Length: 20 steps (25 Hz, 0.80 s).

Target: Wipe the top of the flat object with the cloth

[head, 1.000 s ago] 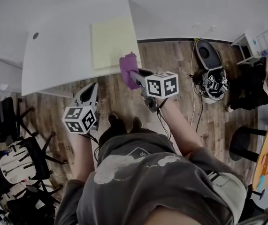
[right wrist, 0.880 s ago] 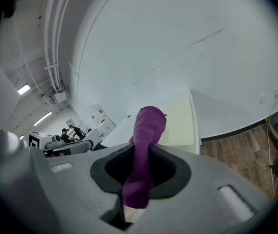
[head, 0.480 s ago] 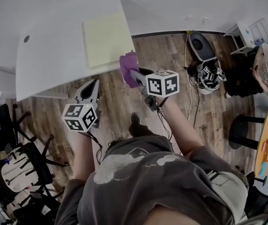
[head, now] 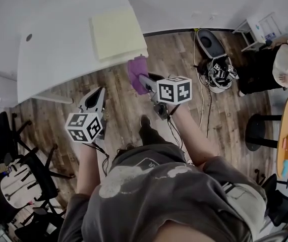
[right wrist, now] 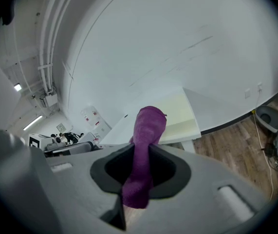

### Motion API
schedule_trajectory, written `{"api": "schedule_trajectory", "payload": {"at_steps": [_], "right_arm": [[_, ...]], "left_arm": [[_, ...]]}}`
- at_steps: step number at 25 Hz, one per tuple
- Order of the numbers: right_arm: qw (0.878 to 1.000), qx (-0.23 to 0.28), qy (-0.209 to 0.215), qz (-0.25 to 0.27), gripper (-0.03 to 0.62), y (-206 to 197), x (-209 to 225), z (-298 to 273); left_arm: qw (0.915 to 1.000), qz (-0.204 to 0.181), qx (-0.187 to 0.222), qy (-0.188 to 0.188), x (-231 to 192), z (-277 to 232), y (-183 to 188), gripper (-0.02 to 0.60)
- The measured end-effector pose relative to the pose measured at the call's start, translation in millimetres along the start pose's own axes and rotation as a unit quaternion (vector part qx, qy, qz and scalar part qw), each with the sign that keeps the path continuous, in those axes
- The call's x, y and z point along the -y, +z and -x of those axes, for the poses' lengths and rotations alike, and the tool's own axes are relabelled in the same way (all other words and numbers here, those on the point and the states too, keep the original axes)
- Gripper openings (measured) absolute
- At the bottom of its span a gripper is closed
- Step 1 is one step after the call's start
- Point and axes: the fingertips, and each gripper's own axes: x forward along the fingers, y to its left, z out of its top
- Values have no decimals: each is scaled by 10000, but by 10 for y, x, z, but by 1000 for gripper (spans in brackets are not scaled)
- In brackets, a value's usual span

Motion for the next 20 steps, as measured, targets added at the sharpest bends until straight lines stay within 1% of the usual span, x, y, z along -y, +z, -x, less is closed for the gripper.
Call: {"api": "schedule_trajectory", "payload": {"at_steps": [6, 11, 14, 20], "right_arm": [[9999, 162, 7, 17, 75, -210, -371, 172], [9995, 226, -123, 171, 74, -320, -546, 366], [9993, 284, -126, 197, 74, -386, -662, 460], [9992, 253, -157, 283, 74, -590, -816, 604]], "left_arm": [[9997, -114, 108, -159, 118, 337, -58, 0], [9993, -169, 212, -245, 228, 552, -64, 0], [9990, -203, 262, -288, 290, 663, -92, 0], [9988, -104, 291, -379, 375, 844, -220, 0]]}}
